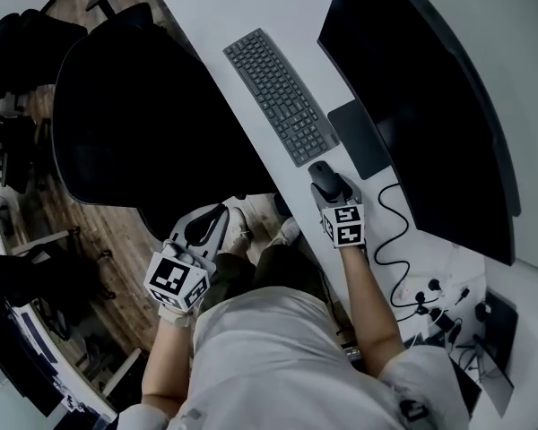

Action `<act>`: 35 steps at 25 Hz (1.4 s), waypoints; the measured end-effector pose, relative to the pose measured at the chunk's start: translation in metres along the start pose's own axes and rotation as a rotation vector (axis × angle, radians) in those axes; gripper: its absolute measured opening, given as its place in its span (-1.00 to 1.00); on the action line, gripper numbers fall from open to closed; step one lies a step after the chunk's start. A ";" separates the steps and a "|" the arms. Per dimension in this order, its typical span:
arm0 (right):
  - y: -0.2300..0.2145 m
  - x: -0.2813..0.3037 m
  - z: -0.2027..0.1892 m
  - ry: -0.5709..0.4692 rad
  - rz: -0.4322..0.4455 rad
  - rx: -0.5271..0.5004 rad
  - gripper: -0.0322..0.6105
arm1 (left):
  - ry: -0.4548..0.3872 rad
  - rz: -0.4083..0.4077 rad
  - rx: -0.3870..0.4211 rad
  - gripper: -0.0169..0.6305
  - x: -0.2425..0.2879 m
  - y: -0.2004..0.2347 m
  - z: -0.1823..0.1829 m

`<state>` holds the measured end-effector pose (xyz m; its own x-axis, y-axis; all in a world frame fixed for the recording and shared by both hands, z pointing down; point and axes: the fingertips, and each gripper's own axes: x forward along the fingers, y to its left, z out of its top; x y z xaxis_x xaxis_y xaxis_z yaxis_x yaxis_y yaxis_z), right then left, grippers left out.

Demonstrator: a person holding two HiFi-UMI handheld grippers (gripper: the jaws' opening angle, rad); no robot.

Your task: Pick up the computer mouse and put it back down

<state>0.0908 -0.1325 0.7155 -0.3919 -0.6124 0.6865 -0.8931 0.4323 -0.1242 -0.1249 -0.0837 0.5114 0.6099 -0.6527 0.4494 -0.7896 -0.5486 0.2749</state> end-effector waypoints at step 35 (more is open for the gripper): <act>0.011 -0.020 0.030 -0.058 -0.048 -0.028 0.03 | -0.024 -0.053 0.000 -0.94 -0.009 -0.001 0.003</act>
<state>0.0823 -0.1355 0.6784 -0.3619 -0.6699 0.6483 -0.9049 0.4195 -0.0717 -0.1296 -0.0793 0.5048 0.6526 -0.6349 0.4135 -0.7559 -0.5832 0.2976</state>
